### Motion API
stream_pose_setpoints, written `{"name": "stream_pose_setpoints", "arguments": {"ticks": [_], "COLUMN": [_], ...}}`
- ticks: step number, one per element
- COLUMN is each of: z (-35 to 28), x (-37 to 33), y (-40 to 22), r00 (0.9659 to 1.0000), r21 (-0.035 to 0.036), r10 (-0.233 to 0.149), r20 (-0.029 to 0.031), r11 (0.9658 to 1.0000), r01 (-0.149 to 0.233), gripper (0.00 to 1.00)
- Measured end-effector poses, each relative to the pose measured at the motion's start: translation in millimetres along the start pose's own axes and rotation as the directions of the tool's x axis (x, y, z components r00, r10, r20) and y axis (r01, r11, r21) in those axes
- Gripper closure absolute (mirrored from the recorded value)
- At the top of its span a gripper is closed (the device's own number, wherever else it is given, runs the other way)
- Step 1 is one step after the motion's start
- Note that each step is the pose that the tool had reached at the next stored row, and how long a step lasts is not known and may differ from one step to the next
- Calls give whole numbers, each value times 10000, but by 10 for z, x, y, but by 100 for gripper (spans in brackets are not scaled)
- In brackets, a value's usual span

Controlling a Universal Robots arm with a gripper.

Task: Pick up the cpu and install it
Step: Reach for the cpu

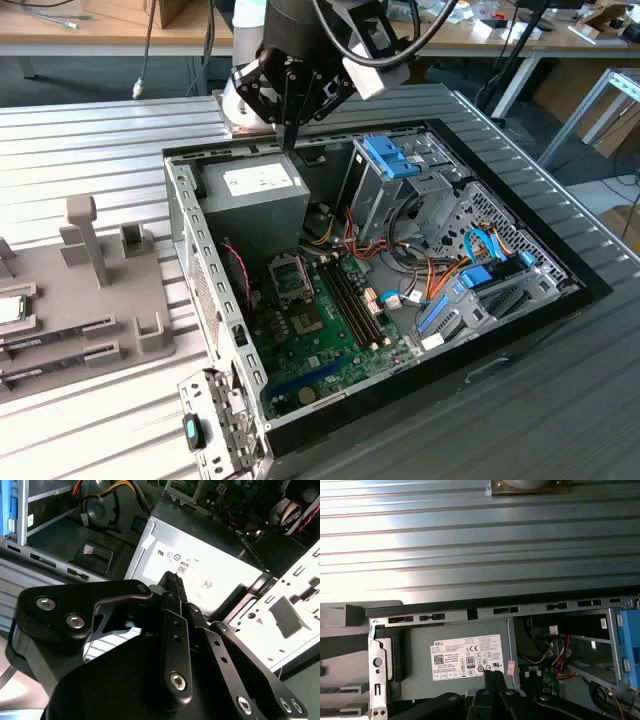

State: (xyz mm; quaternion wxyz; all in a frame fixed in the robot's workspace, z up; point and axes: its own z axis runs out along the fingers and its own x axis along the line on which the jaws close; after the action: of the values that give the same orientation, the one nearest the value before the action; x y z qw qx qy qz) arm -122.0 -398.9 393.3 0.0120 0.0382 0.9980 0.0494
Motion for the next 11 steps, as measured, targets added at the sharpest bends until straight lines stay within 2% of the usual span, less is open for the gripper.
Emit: {"name": "stream_pose_setpoints", "arguments": {"ticks": [4, 7, 9, 11], "z": [-2, 5, 26, 51], "x": [-2, -7, -18, -53], "y": [-23, -94, -151, -159], "r00": [10000, 10000, 10000, 10000], "r21": [-7, 11, 62, 120], "r10": [0, 0, -2, -1], "r20": [-1, 1, 0, -11], "r11": [10000, 10000, 10000, 9999], "r01": [0, 0, 2, 2], "gripper": [89, 89, 89, 89]}}
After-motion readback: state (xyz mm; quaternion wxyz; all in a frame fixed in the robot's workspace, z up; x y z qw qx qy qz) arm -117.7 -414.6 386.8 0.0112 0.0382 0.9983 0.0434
